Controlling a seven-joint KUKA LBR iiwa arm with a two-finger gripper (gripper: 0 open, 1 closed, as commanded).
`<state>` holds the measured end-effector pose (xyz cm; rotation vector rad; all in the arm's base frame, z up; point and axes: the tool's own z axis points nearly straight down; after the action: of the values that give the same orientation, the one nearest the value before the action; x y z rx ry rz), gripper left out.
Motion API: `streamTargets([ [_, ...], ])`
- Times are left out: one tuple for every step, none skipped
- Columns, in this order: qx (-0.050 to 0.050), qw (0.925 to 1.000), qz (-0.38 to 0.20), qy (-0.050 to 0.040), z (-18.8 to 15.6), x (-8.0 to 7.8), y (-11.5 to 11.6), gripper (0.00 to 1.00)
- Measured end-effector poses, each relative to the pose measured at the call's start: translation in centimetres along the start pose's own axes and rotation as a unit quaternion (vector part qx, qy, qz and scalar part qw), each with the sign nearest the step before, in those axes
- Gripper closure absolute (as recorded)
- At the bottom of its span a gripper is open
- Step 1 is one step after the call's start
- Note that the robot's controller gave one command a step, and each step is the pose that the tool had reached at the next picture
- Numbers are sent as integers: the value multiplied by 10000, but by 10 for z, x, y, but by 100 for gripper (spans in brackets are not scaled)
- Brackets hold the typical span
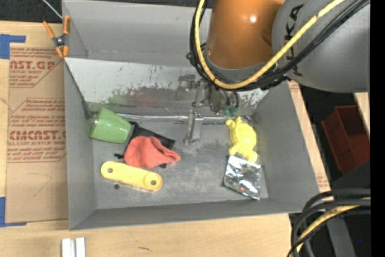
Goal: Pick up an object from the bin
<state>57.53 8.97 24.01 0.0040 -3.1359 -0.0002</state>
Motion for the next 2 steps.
streamTargets([
  [-6,10000,12,-41,-5,-1,-1,0],
  [-4,9988,-486,-37,92,33,34,0],
])
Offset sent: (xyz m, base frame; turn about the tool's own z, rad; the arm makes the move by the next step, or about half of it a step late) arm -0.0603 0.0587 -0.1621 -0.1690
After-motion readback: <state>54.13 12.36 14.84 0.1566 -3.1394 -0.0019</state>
